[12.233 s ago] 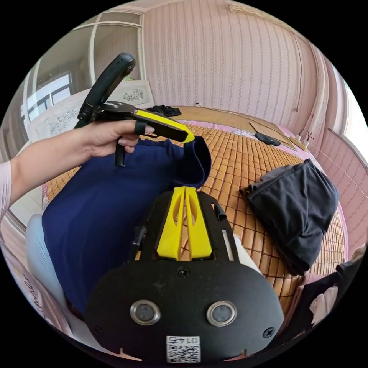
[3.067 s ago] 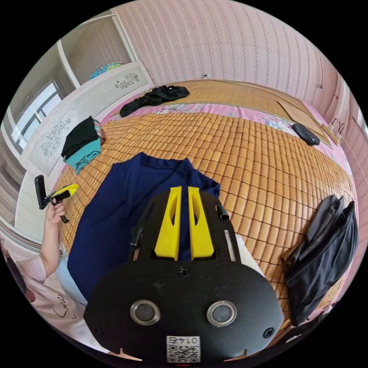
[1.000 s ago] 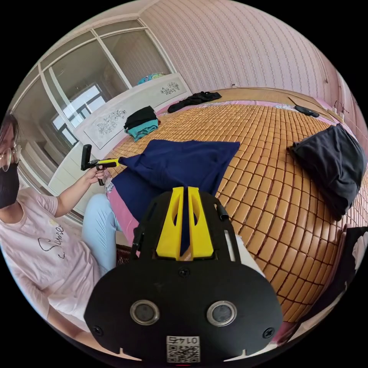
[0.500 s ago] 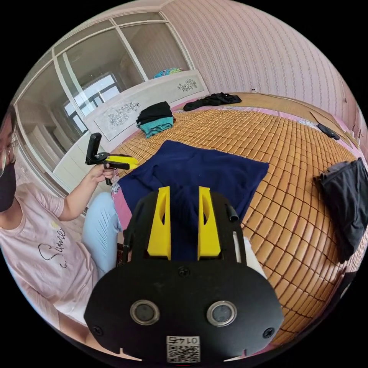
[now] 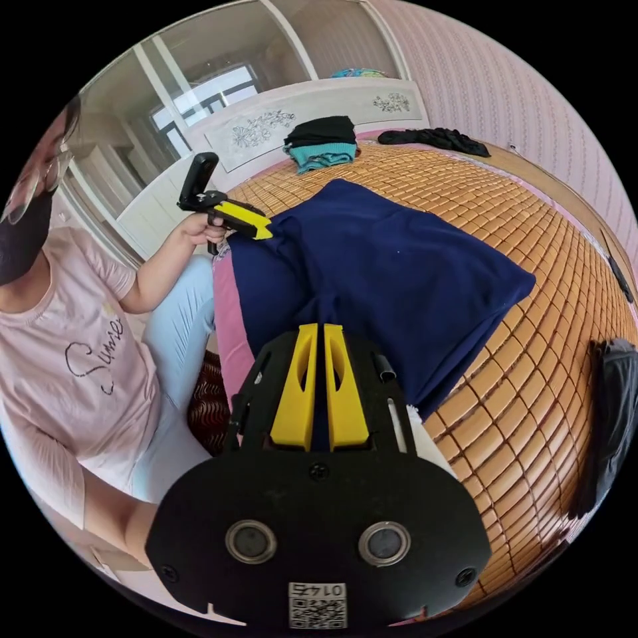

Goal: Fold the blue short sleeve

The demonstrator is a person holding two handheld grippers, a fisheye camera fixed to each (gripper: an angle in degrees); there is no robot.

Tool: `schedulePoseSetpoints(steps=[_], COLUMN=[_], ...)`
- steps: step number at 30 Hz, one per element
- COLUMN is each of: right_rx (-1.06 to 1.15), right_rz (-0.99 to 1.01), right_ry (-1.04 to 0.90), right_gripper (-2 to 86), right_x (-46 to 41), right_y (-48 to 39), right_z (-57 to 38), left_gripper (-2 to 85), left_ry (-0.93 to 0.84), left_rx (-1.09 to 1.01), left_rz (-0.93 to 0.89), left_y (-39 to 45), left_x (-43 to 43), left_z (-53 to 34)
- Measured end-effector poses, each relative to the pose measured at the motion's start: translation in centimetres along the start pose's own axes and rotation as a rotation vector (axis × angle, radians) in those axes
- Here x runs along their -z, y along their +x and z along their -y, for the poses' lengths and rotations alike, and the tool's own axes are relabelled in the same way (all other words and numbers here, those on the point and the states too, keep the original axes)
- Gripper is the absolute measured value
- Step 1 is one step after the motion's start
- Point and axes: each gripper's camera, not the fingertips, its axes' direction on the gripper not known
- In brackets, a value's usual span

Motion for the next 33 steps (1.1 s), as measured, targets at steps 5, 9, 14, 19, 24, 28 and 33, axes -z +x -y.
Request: schedulePoseSetpoints(steps=[5, 9, 14, 19, 24, 28, 33], right_rx=[0.082, 0.147, 0.134, 0.094, 0.066, 0.091, 0.052], right_rz=[0.15, 0.231, 0.192, 0.052, 0.045, 0.061, -0.001], right_ry=[0.004, 0.011, 0.141, -0.104, -0.181, -0.183, -0.026], right_gripper=[-0.1, -0.8, -0.9, -0.9, -1.0, -0.9, -0.8], right_x=[1.1, 1.9, 2.6, -2.9, -5.1, -5.2, -3.7], right_y=[-1.1, -2.2, -2.5, -3.2, -3.4, -4.4, -4.7], right_z=[0.1, 0.2, 1.4, 4.7, 6.4, 7.6, 10.3], left_gripper=[-0.4, -0.9, -1.0, -1.0, -1.0, -1.0, -1.0], left_ry=[-0.15, -0.229, 0.015, 0.08, -0.084, -0.077, 0.09], left_rx=[-0.224, -0.262, -0.242, -0.147, -0.245, -0.218, -0.251], left_rz=[-0.023, -0.009, 0.019, -0.028, 0.14, 0.111, 0.064], left_y=[3.8, 5.3, 7.7, 9.2, 12.2, 12.2, 13.9], left_x=[0.4, 0.1, 2.1, -1.2, -4.6, -4.2, -2.2], left_z=[-2.1, -3.7, -3.5, -1.8, -2.1, -2.5, -2.7])
